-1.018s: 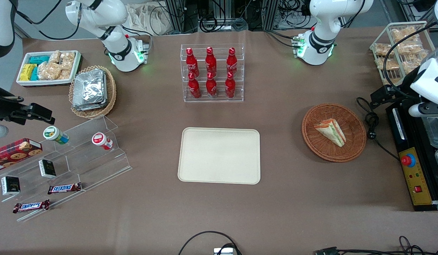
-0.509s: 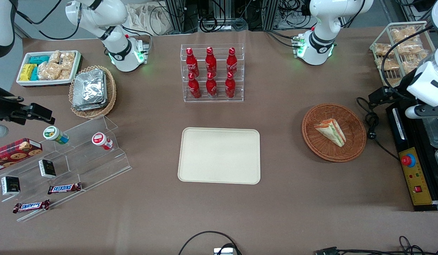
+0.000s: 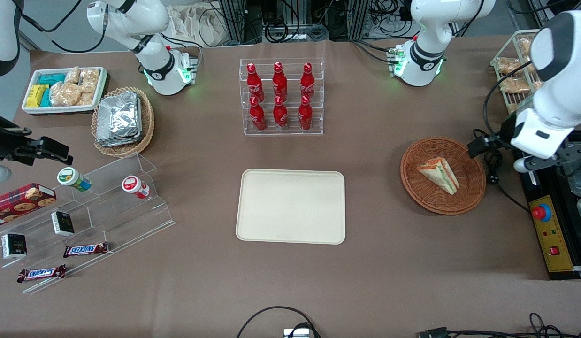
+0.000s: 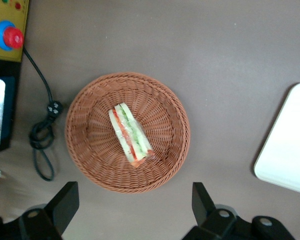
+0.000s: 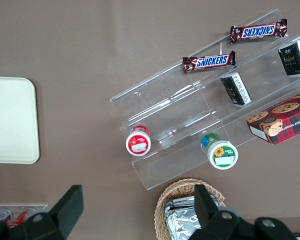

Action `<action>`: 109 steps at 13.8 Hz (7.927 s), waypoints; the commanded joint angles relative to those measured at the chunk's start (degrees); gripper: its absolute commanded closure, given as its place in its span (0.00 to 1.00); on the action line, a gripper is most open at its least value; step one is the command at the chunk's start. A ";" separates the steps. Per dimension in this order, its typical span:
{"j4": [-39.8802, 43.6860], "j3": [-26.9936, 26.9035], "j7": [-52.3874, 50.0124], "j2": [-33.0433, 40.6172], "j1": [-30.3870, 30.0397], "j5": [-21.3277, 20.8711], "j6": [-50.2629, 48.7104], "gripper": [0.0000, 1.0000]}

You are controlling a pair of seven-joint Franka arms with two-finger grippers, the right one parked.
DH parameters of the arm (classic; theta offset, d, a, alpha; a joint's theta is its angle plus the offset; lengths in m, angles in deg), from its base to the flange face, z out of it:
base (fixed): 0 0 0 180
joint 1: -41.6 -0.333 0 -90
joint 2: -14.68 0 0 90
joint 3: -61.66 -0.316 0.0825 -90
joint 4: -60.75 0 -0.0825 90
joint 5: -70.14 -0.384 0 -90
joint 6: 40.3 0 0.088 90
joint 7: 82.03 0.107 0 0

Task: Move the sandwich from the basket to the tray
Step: 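Move the left gripper from rest over the sandwich in the wicker basket, then lower the open left gripper around the upright wrapped sandwich, then close the left gripper on the sandwich, then lift the sandwich out of the basket and carry it toward the tray, then lower the held sandwich onto the cream tray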

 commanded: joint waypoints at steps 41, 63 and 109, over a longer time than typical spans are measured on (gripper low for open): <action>-36.62 0.03 -18.29 -8.42 -1.45 -1.64 52.81 0.73; -20.46 12.06 18.29 -1.55 -0.22 -2.62 34.90 0.82; 16.21 20.07 -15.22 -45.15 16.75 -20.72 28.47 0.72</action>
